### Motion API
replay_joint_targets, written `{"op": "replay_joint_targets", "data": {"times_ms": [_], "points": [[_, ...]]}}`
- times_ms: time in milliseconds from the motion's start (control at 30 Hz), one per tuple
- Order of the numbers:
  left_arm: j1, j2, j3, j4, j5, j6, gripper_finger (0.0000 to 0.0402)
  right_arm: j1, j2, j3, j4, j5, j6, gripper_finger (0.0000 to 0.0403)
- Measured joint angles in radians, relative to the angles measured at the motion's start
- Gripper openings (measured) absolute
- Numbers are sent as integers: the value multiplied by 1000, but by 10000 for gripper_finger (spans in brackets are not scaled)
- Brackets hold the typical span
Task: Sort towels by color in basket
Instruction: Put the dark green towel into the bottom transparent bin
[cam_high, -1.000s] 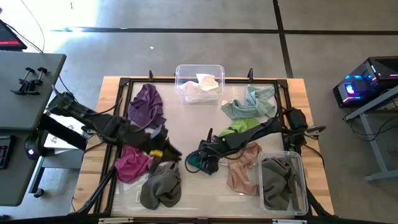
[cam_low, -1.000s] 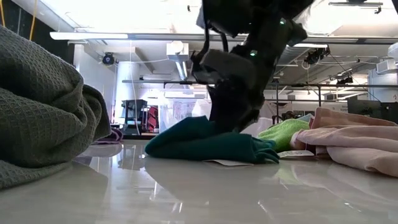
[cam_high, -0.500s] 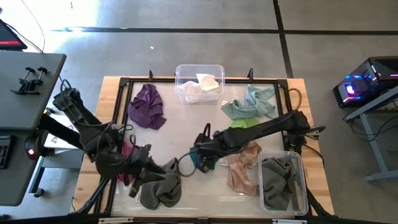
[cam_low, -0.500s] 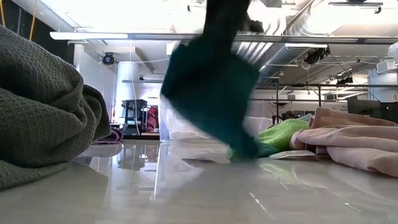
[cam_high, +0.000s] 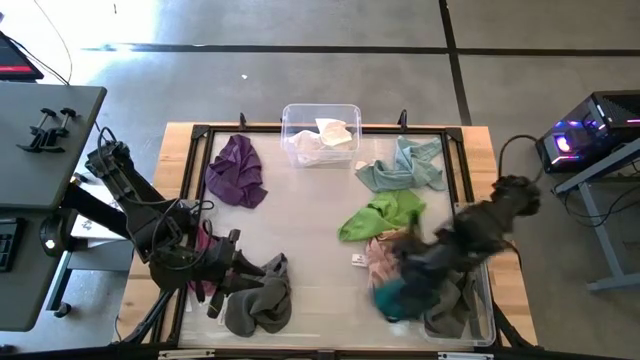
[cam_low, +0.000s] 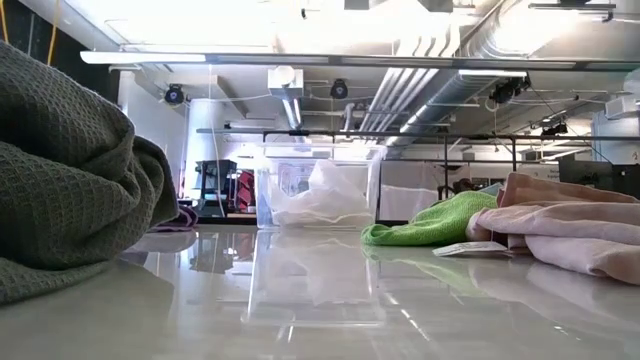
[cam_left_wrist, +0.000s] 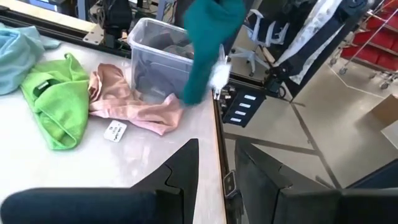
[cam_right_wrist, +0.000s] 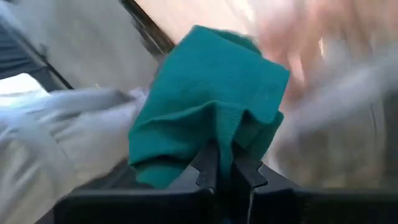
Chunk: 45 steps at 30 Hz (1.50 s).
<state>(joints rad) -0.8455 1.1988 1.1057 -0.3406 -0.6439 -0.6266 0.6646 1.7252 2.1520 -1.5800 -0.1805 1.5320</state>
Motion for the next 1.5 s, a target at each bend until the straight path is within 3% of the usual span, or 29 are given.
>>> {"op": "replay_joint_targets", "data": {"times_ms": [233, 433, 567, 667, 800, 1000, 1200, 1333, 1500], "points": [[12, 0, 0, 0, -39, 11, 90, 256, -139, -170, 6, 89, 481, 3], [16, 0, 0, -1, -43, 51, 90, 349, -190, -407, 7, 111, 646, 3], [24, 0, 0, 1, -46, 54, 90, 343, -202, -545, 8, 97, 648, 3], [28, 0, 0, 2, -46, 54, 90, 330, -220, -561, 6, 91, 633, 3], [28, 0, 0, 2, -47, 52, 90, 303, -221, -454, 10, 96, 559, 3], [35, 0, 0, 2, -48, 45, 90, 279, -206, -193, 13, 51, 261, 3], [45, 0, 0, 2, -49, 60, 90, 275, -247, -75, 10, -4, 322, 1], [64, 0, 0, 2, -49, 62, 90, 276, -300, -120, 9, -11, 307, 1], [97, 0, 0, 2, -49, 62, 90, 264, -376, -257, 8, 86, 255, 1]]}}
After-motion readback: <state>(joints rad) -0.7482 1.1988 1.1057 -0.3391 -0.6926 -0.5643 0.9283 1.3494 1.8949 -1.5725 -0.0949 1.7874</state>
